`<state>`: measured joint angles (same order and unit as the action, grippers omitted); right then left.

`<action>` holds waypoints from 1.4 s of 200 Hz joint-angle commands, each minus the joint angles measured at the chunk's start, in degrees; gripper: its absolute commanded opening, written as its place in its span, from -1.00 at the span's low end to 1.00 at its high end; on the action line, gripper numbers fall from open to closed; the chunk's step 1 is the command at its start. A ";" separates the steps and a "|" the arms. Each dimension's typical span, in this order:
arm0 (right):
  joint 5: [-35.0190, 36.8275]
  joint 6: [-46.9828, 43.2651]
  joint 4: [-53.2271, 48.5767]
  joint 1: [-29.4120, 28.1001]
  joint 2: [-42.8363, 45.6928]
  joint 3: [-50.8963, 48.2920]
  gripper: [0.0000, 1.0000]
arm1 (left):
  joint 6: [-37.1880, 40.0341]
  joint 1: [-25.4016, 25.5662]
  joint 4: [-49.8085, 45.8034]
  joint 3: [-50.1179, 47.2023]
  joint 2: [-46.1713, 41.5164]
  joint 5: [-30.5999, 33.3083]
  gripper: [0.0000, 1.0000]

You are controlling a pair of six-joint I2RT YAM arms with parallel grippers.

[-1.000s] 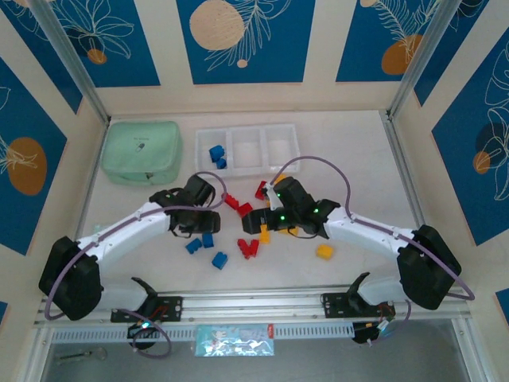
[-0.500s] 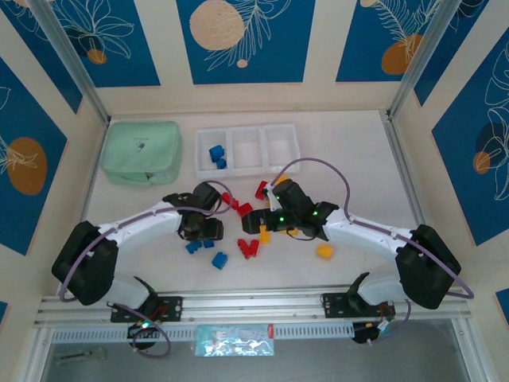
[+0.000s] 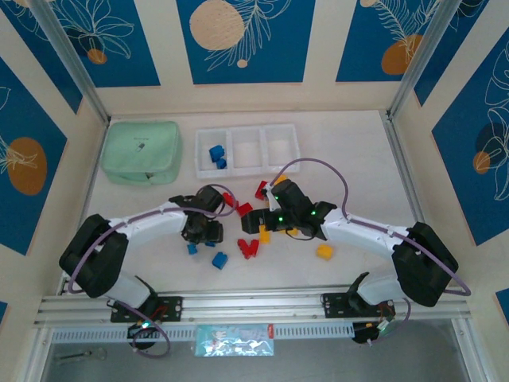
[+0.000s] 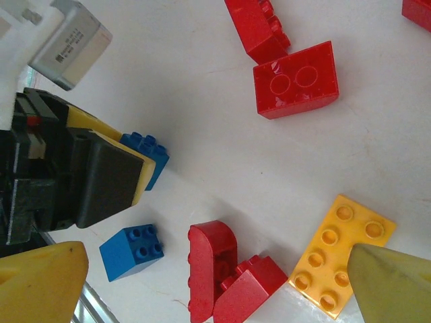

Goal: Sort the legos into containers by color
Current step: Pick up the lego from the middle-left of the table, then place the lego in the container.

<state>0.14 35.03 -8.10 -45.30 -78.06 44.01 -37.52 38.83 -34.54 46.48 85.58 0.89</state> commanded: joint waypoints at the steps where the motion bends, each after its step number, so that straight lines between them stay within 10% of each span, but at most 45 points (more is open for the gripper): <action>1: 0.74 0.55 0.84 0.54 0.40 -1.40 0.98 | -0.69 0.80 -1.25 -0.95 0.65 1.34 -0.02; 67: 0.30 0.04 0.80 1.59 0.54 -0.98 0.98 | -0.70 1.25 0.70 0.17 0.12 1.67 -0.50; 143: -1.15 -1.35 -0.20 5.18 1.20 2.67 0.98 | 4.82 -0.75 -3.25 14.42 -1.54 11.52 -0.62; 280: -3.59 -3.20 -1.97 12.71 0.36 6.89 0.98 | 15.21 -15.24 -4.53 56.42 34.46 18.65 -0.46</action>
<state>-1.74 33.04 -8.47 -33.78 -78.02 48.38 -24.77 24.84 -35.57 96.73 116.25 17.26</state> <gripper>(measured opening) 0.990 0.317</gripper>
